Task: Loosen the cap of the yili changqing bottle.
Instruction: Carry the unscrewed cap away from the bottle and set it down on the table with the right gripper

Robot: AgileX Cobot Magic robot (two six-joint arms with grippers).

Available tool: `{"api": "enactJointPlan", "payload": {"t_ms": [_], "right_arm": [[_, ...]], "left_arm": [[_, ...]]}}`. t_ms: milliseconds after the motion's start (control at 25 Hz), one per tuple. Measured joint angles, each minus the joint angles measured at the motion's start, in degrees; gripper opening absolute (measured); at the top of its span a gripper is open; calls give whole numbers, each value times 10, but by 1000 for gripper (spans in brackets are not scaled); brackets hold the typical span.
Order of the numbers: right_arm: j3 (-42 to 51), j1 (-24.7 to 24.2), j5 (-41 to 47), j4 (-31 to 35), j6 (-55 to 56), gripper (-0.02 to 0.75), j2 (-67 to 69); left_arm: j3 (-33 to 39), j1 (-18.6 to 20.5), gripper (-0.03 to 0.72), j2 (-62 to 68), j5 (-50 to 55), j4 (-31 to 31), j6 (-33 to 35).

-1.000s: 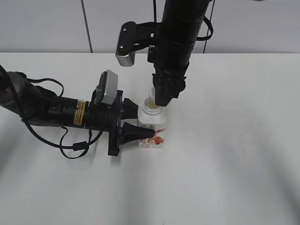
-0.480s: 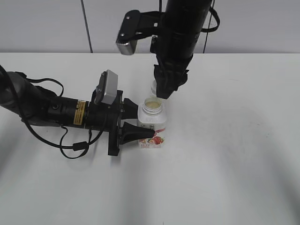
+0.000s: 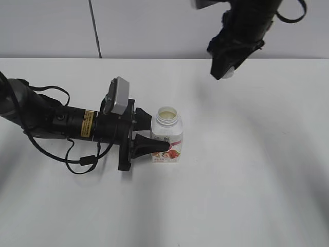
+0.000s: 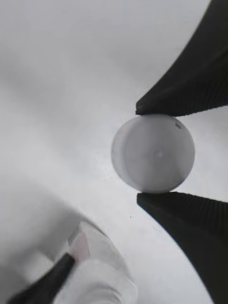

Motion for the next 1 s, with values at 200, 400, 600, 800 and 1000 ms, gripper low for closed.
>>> {"api": "enactJointPlan", "payload": {"t_ms": [200,400,600,800,1000], "right_arm": [[34,-99,-15,33,73,388,-1],[114,-160,-71,39,91,388,-1],[216,-199,-159,45,116,388,-1],[304,-224,-240,47,134,388,-1],[339,-228,-274,47,138,388,-1]], "left_arm": [[0,0,354,0,0,0,0],[0,0,354,0,-1,1,-1],[0,0,354,0,-1,1,0],[0,0,353,0,-1,1,0],[0,0,352,0,-1,1,0]]}}
